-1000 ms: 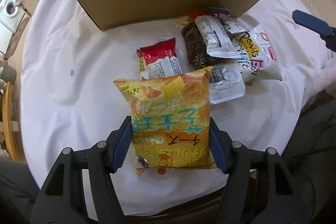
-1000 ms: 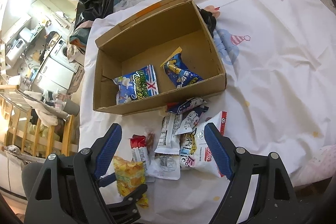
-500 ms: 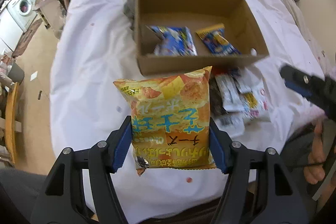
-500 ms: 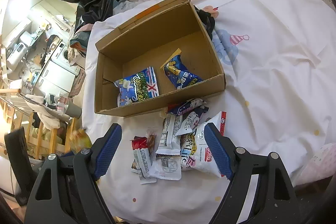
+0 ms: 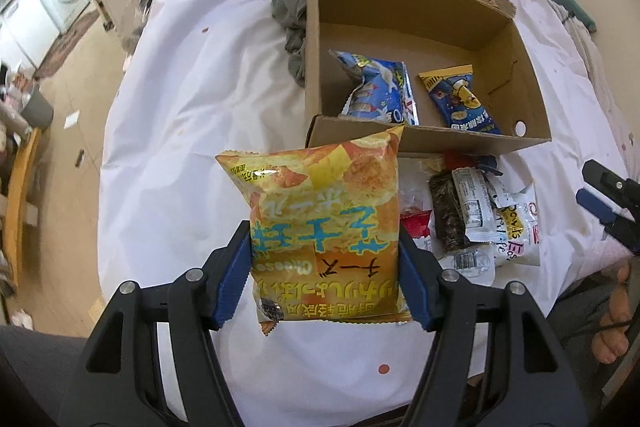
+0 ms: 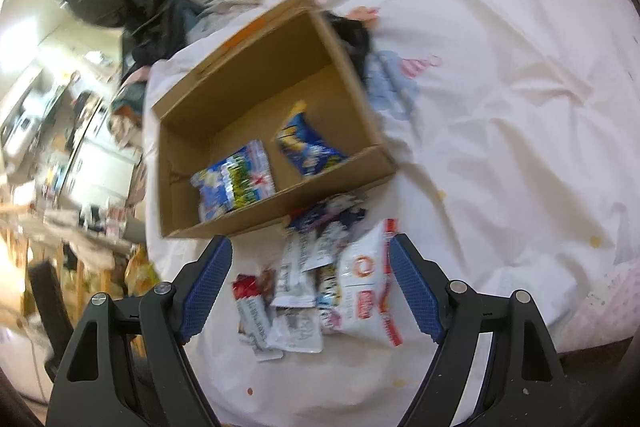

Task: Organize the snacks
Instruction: 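Lift the yellow chip bag with the left tool while the right tool grasps the white-red bag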

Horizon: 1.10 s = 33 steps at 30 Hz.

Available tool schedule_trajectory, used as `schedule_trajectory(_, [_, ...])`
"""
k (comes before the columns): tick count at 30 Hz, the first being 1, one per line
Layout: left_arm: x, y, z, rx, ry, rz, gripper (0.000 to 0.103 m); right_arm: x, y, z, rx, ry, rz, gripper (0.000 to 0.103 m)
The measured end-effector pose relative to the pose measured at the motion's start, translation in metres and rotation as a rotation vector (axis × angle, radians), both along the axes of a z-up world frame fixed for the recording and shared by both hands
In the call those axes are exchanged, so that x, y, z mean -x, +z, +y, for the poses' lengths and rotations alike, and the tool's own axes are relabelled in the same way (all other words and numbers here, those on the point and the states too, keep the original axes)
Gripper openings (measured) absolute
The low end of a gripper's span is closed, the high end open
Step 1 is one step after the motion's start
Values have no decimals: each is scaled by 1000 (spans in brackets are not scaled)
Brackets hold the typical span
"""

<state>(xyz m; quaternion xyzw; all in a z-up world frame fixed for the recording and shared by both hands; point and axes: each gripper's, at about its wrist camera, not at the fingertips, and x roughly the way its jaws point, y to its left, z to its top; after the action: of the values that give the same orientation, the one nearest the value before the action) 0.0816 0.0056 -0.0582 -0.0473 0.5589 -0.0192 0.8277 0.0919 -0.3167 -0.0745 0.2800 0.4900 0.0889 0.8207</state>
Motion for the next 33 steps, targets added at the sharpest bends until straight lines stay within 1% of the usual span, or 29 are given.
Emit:
schedule_trajectory(3, [0,-4,6,41,25,30,63,-7,-14,-12,-39,-50,56,83])
schedule_trajectory(6, [-1,-5,13,68,49,46,63,-16,-35,-14,-50,-60,154,83])
schedule_trajectory(7, [-2,-6,14,79,56,52,63,-17,-44,-13,-68,-54,191,81])
schedule_trajectory(8, [-3,-6,15,89,60,58,63,-18,-56,-8,-90,-33,240,76])
schedule_trajectory(10, [-4,-6,15,108,61,67,63,-19,-69,1,-83,14,299,75])
schedule_trajectory(11, [-4,-6,15,113,60,69,63,-19,-76,10,-71,49,331,70])
schedule_trajectory(12, [-4,-6,14,117,57,70,63,-19,-79,15,-58,69,343,65])
schedule_trajectory(13, [-4,-6,13,122,54,70,63,-20,-81,23,-22,99,349,59])
schedule_trajectory(15, [-4,-4,11,126,47,67,63,-21,-83,31,32,133,347,53])
schedule_trajectory(16, [-4,-4,10,125,44,65,63,-20,-83,33,50,142,345,42])
schedule_trajectory(17, [-4,-4,9,121,41,63,63,-19,-82,34,52,151,341,40])
schedule_trajectory(19, [-4,-4,8,114,38,61,63,-15,-77,34,47,167,320,30])
schedule_trajectory(22, [-3,-6,10,113,43,69,63,-6,-62,29,46,183,276,21])
schedule_trajectory(25, [-4,-6,11,110,52,66,63,5,-39,24,65,198,236,20])
schedule_trajectory(28, [-4,-4,9,95,50,52,63,17,-20,20,48,210,192,18])
schedule_trajectory(31, [-4,-3,8,68,45,35,63,22,-1,13,43,210,128,17])
schedule_trajectory(33, [-3,-2,9,50,46,22,63,22,6,10,21,208,116,17])
